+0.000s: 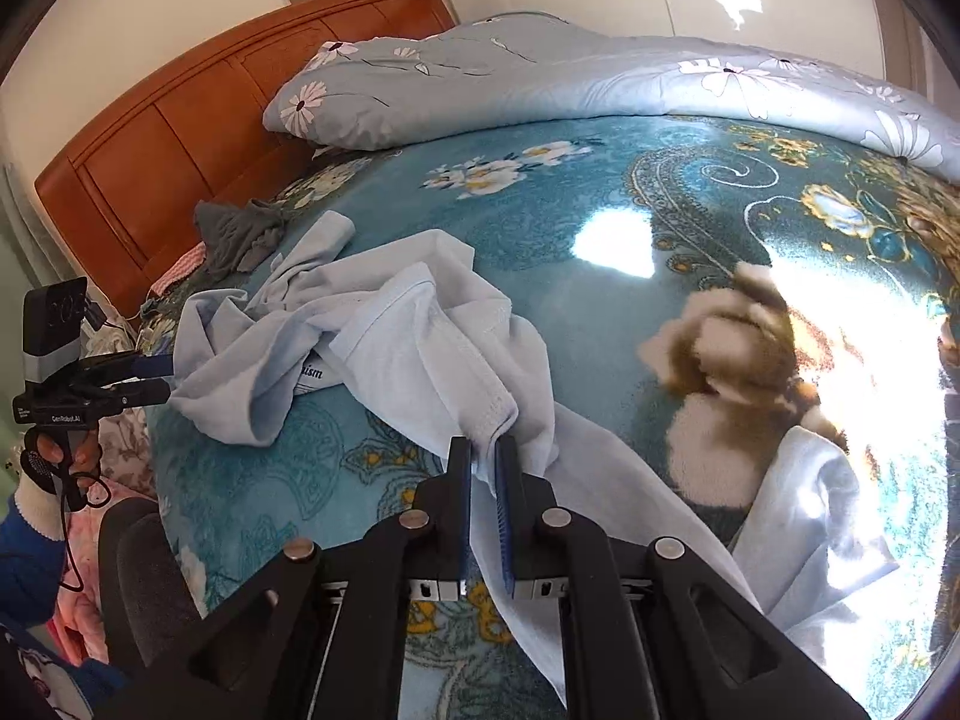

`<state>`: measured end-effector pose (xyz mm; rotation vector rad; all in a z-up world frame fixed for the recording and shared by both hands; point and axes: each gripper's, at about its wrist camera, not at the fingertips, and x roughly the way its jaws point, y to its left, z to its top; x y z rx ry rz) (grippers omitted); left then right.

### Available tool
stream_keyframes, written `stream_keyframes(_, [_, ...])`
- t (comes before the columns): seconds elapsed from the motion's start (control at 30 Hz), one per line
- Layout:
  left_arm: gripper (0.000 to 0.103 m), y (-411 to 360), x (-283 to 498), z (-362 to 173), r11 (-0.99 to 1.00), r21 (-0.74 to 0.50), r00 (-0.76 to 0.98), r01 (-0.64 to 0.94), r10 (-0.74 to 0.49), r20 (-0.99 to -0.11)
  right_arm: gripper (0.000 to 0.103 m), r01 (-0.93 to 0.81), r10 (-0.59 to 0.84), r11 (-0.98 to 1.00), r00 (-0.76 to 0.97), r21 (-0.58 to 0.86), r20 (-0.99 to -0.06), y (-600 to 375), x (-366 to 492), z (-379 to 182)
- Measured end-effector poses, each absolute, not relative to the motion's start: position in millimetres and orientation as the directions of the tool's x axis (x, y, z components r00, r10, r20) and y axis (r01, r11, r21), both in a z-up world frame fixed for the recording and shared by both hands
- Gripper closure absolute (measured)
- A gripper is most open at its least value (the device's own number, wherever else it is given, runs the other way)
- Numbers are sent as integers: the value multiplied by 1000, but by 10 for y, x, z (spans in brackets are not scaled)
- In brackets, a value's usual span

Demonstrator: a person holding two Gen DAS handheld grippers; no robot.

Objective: Fold clothes

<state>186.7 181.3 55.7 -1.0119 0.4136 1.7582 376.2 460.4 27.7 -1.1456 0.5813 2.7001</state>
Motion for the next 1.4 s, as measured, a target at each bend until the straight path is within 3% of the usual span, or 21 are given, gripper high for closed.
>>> stream_keyframes(0.13, [42, 1780, 2021, 567, -402, -111, -156, -909, 574, -804, 75, -286, 32, -927, -704, 242, -710, 4651, 3784, 387])
stream_keyframes(0.37, [42, 1881, 2166, 644, -316, -45, -151, -948, 569, -809, 75, -223, -8, -951, -677, 216, -736, 4673, 3510, 327])
stream_keyframes(0.67, [42, 2234, 2178, 377, -85, 124, -149, -989, 432, -889, 75, -164, -54, -964, -648, 208, -760, 4659, 3287, 283])
stream_keyframes(0.77, [43, 2254, 2167, 300, -44, 122, -129, -992, 410, -903, 75, -163, -68, -961, -645, 224, -761, 4622, 3311, 293])
stream_keyframes(0.97, [55, 2117, 2237, 308, -39, 173, -172, -984, 451, -876, 75, -161, -97, -953, -638, 256, -764, 4547, 3358, 313])
stream_keyframes(1.4, [55, 2134, 2334, 320, -49, 172, -175, -984, 464, -869, 75, -190, -68, -958, -580, 216, -812, 4366, 3266, 206])
